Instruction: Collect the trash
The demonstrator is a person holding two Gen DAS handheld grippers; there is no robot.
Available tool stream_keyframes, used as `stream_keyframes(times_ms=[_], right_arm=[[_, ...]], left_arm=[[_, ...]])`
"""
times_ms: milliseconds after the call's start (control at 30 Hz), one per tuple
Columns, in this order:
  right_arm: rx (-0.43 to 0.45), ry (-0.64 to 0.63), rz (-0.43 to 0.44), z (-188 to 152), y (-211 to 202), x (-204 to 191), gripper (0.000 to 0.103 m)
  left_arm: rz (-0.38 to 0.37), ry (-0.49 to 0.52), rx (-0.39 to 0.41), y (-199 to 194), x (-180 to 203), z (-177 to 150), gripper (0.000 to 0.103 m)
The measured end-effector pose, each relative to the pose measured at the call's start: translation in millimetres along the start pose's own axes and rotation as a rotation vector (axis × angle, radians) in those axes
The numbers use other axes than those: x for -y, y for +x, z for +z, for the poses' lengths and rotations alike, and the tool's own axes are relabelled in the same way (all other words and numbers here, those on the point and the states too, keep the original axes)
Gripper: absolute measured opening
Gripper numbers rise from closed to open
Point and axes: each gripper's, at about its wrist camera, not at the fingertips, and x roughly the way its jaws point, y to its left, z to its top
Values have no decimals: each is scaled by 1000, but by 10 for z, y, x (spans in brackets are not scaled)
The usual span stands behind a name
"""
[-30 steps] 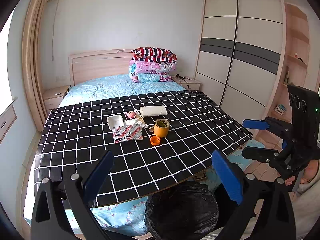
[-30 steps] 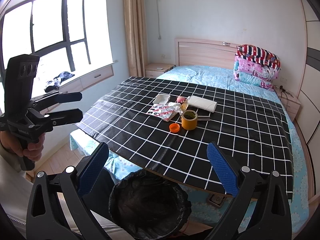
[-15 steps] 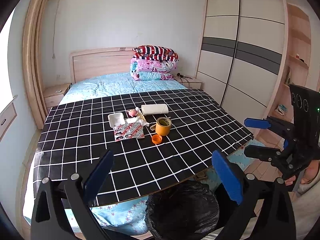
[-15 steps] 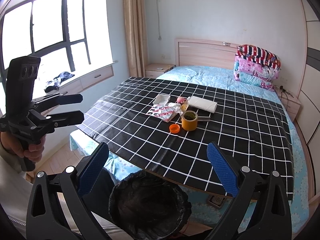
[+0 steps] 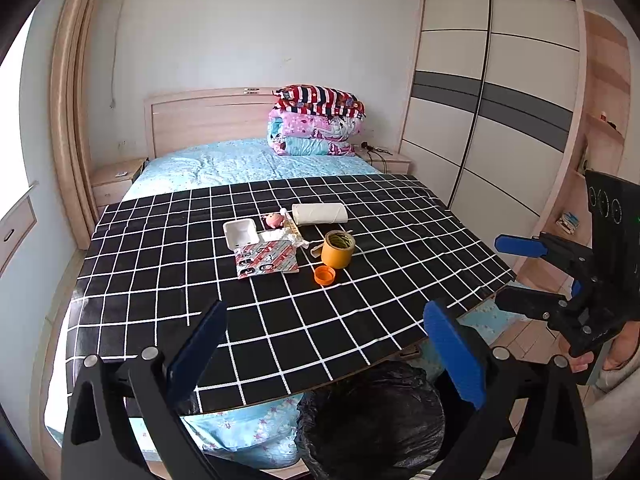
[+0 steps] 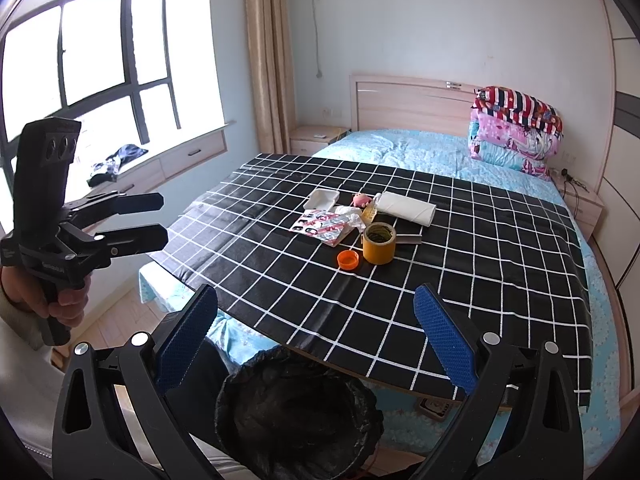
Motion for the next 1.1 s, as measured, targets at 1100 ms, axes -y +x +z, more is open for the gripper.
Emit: stream_keyframes(times_ms=[1100], right_arm=[[-57,53,-20,264,854,449,100]], left_arm=[[-14,-108,-126,1027,-732,236,91]])
